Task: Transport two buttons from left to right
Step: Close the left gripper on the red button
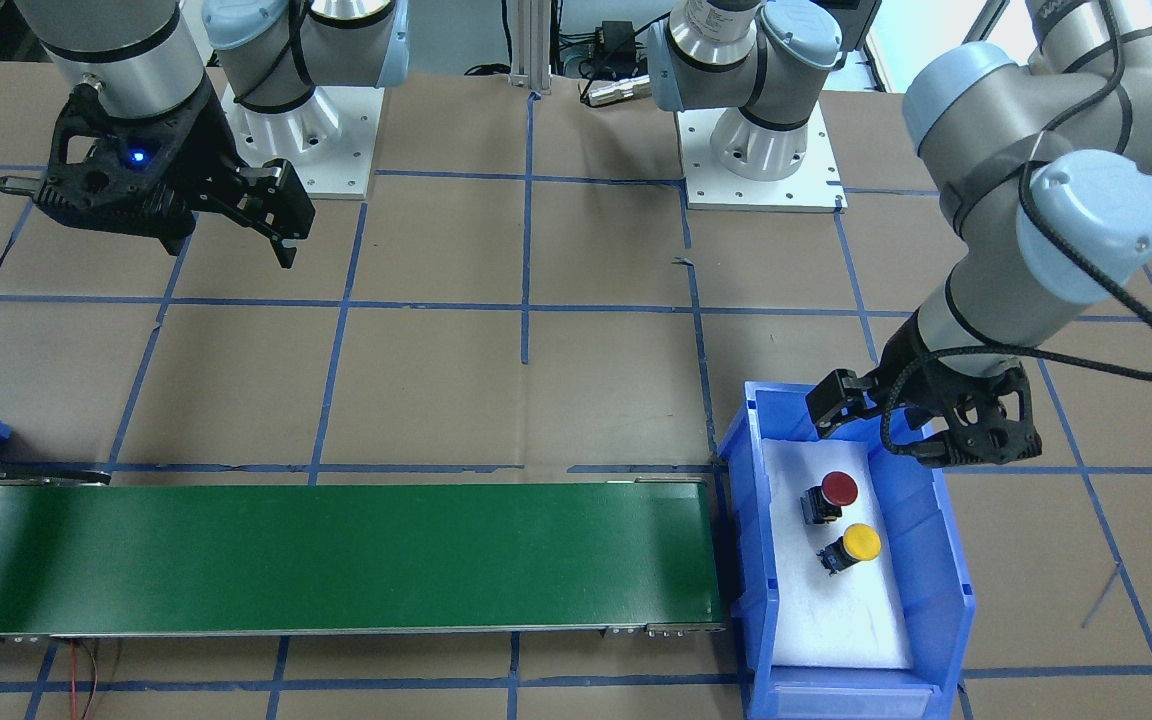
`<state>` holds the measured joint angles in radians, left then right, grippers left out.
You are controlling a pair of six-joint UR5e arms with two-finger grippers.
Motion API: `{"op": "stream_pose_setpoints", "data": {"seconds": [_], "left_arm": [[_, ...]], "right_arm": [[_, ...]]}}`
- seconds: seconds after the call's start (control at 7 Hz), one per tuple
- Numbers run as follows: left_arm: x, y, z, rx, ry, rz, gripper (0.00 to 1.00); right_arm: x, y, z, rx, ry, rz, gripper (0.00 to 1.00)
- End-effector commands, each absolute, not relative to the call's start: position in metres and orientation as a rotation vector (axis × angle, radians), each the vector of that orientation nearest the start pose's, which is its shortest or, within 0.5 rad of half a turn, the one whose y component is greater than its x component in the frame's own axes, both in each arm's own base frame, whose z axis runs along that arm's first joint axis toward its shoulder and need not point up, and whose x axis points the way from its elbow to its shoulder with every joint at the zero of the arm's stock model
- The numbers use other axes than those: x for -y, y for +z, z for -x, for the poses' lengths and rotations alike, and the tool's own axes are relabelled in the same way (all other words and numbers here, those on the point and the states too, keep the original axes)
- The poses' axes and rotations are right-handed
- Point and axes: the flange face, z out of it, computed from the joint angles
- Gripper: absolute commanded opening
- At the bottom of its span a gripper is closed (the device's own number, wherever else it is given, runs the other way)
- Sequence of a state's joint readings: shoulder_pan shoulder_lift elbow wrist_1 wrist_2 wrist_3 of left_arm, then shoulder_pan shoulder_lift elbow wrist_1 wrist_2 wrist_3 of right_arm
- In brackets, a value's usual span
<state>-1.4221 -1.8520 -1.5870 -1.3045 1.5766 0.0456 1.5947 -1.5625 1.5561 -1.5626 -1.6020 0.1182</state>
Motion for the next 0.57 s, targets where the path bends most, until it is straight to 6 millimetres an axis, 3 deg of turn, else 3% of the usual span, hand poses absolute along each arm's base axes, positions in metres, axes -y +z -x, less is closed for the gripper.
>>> {"op": "stream_pose_setpoints", "data": {"seconds": [0.0,0.43], "left_arm": [[0.616,0.303,0.04,-3.13,0.051,0.182,1.0],[0.62,0.273,0.036,-3.14,0.091,0.195,0.98]], "right_arm": [[0.491,0.488,-0.142,-3.169,0.001,-0.148,1.0],[0.489,0.488,-0.142,-3.171,0.004,-0.143,1.0]]}}
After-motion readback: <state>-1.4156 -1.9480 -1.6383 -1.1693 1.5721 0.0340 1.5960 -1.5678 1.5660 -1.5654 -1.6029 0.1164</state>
